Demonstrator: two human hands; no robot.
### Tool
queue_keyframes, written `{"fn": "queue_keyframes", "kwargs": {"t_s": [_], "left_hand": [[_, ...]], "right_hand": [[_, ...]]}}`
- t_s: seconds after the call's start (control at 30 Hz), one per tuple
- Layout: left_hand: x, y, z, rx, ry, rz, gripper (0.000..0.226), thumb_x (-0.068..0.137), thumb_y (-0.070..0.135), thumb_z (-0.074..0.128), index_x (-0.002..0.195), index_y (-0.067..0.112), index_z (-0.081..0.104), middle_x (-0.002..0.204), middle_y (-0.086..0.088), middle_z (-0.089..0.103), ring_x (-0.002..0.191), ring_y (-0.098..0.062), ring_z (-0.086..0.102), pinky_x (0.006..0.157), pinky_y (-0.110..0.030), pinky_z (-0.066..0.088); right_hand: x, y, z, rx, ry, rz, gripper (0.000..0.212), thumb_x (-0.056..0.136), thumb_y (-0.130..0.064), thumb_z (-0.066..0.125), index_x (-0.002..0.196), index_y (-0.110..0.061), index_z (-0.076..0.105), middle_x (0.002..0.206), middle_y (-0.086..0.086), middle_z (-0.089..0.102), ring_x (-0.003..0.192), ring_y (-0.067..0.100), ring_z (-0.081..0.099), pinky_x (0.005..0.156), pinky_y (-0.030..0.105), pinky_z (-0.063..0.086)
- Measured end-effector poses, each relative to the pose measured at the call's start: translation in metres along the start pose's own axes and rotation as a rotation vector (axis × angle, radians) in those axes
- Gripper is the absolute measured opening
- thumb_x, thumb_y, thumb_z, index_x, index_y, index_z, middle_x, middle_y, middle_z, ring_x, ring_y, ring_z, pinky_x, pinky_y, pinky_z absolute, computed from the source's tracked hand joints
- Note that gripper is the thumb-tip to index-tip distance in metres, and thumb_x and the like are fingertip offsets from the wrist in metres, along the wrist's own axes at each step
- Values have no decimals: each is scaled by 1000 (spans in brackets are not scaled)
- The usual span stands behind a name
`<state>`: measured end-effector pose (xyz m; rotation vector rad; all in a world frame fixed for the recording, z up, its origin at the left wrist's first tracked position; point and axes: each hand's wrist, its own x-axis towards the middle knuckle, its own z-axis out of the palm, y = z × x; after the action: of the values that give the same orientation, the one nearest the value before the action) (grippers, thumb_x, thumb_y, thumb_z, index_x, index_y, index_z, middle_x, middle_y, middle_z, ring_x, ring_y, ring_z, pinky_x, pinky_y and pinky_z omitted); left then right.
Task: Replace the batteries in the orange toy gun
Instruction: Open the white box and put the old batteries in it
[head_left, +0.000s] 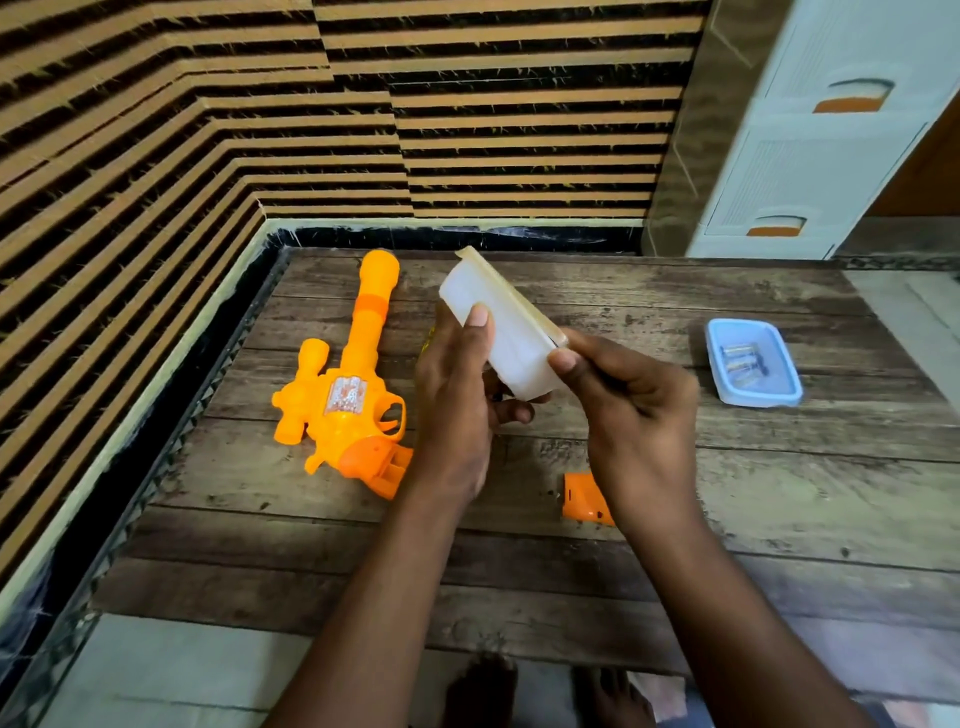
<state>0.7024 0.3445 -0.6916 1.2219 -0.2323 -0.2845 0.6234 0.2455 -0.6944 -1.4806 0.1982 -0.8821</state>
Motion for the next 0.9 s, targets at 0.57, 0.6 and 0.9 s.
{"fn": "queue_keyframes", "kwargs": {"t_s": [0.57,0.6,0.9], "left_hand": [[2,17,-8,-181,-98,-236,56,95,53,46,133,14,57,105,-12,72,80,-21,70,45,-23,50],[2,18,-9,-178,-106,-237,51,97,52,44,130,15,58,102,-11,74,78,-20,71,45,-23,49],[1,22,-23,-40,-141,-264,46,103,50,37,121,18,65,93,-15,72,58,-29,65,36,-21,33]], "right_hand": [[16,13,-28,-534,-338,-472,53,79,27,60,124,2,74,117,8,78,113,24,74,96,39,60],[16,12,-29,-509,-336,-459,51,81,27,62,123,1,75,117,6,77,113,21,73,96,38,60],[15,9,-37,-489,-30,-420,38,86,21,59,116,4,76,102,5,76,93,14,74,85,20,59]]}}
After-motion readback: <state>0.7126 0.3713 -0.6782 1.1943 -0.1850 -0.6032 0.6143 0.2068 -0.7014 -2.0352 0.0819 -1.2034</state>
